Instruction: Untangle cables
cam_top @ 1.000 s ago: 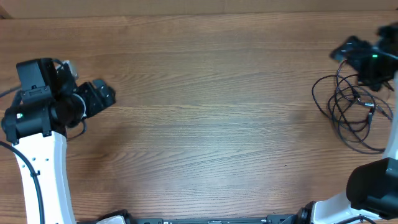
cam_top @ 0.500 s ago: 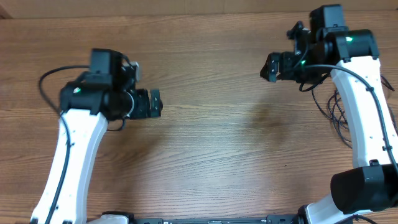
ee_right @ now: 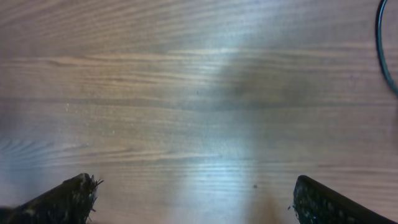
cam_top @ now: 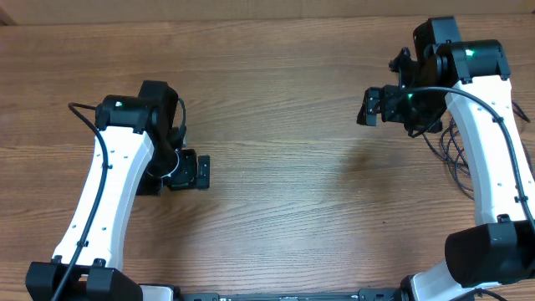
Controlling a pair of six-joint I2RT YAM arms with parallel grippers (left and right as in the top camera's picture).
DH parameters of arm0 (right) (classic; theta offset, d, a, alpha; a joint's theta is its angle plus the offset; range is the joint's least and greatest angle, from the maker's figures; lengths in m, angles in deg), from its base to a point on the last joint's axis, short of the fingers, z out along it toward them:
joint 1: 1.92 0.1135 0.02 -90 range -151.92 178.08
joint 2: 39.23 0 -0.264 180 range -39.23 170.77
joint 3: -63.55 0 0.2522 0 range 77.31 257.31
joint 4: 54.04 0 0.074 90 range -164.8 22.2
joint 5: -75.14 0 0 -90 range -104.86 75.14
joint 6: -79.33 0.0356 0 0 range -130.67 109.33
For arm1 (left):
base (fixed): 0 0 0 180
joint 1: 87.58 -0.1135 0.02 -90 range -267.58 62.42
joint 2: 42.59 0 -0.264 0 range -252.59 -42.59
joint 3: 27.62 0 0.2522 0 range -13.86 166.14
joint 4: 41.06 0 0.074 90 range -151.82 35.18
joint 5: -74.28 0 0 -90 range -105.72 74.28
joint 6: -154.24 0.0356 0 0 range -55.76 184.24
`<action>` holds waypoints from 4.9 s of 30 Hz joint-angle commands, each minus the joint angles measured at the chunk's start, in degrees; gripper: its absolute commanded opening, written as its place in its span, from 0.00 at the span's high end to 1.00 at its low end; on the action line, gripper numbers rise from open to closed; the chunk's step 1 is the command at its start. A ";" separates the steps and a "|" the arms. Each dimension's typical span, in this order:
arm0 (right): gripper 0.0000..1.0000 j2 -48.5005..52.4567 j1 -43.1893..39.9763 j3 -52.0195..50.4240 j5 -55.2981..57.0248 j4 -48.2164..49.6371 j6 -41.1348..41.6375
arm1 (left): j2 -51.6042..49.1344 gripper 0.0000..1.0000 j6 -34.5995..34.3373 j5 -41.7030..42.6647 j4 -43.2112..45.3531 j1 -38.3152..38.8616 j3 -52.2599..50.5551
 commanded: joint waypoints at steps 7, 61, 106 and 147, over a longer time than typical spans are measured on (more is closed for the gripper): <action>0.00 -7.34 -0.35 -0.50 1.27 1.53 1.70 | 15.39 0.00 0.92 -1.46 2.14 0.07 -1.18; 0.00 -39.89 -0.33 -39.34 7.52 21.22 5.97 | 58.84 0.00 5.38 -2.75 7.21 0.07 -8.81; 0.00 -99.62 -0.35 -98.01 13.81 88.48 0.87 | 58.84 0.01 5.40 -2.75 7.21 0.07 -8.81; 0.00 -99.54 -1.57 -102.18 10.82 83.91 -4.76 | 58.84 0.00 5.40 -2.75 7.21 0.07 -8.81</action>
